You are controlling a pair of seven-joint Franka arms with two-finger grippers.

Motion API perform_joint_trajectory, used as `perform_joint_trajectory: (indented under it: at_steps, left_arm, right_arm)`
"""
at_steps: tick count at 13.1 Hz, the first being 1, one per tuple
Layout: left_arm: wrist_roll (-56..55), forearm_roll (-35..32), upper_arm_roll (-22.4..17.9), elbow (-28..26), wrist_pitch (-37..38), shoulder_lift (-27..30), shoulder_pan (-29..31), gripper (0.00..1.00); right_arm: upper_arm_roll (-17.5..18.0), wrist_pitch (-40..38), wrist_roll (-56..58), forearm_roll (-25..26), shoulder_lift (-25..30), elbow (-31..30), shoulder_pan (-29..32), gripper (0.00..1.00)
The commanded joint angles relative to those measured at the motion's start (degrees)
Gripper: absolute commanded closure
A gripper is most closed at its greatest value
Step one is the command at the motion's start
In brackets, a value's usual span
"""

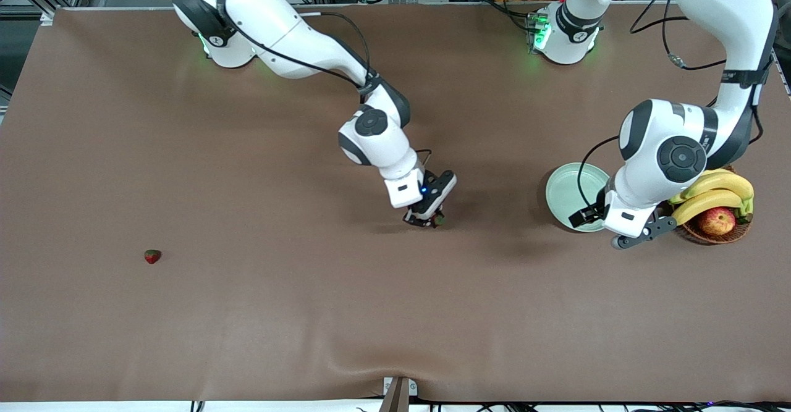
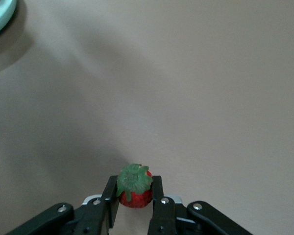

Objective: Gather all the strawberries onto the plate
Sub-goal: 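Carry the strawberry mid-table with the right gripper while the left gripper withdraws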

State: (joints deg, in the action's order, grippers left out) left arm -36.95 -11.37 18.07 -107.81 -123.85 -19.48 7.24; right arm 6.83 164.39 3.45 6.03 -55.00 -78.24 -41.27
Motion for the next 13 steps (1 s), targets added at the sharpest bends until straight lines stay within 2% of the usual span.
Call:
perform_joint_trajectory:
  at_steps: [1, 2, 3, 4, 5, 9, 11, 13]
  left_arm:
    - [-0.32, 0.12, 1.88, 5.67, 6.33, -0.56, -0.12, 0.0]
    - [-0.84, 0.04, 2.67, 6.21, 6.78, -0.56, -0.64, 0.0]
    - [-1.45, -0.23, 2.67, 6.73, 6.96, -0.65, -1.86, 0.0]
    - [-3.03, -0.05, 2.76, 7.35, 7.04, -0.74, -3.01, 0.0]
    - [-5.83, 0.03, 2.76, 7.7, 7.05, -1.26, -4.32, 0.0]
    - [-16.03, -0.23, 2.76, 10.6, 6.96, -4.69, -10.04, 0.0]
    - [-19.11, -0.14, 2.76, 11.92, 6.96, -6.18, -11.98, 0.0]
    - [-22.62, -0.23, 2.67, 12.19, 6.78, -7.5, -13.56, 0.0]
  right_arm:
    - [-0.76, 0.15, -1.25, 0.65, -4.58, 6.51, -0.65, 1.0]
    - [-0.76, 0.15, -1.25, 0.65, -5.2, 6.96, -0.65, 1.0]
    - [-0.76, 0.15, -1.25, 0.65, -5.38, 6.96, -0.65, 0.88]
    - [-0.76, 0.06, -1.25, 0.65, -5.47, 6.96, -0.65, 0.56]
    - [-0.76, 0.06, -1.34, 0.65, -5.47, 6.96, -0.56, 0.01]
    - [-0.76, 0.06, -1.34, 0.65, -4.95, 6.88, 0.05, 0.0]
    - [-0.76, -0.03, -1.43, 0.12, -3.02, 6.09, 1.45, 0.0]
    - [-0.76, -0.03, -1.34, 0.12, 0.57, 2.33, 4.87, 0.0]
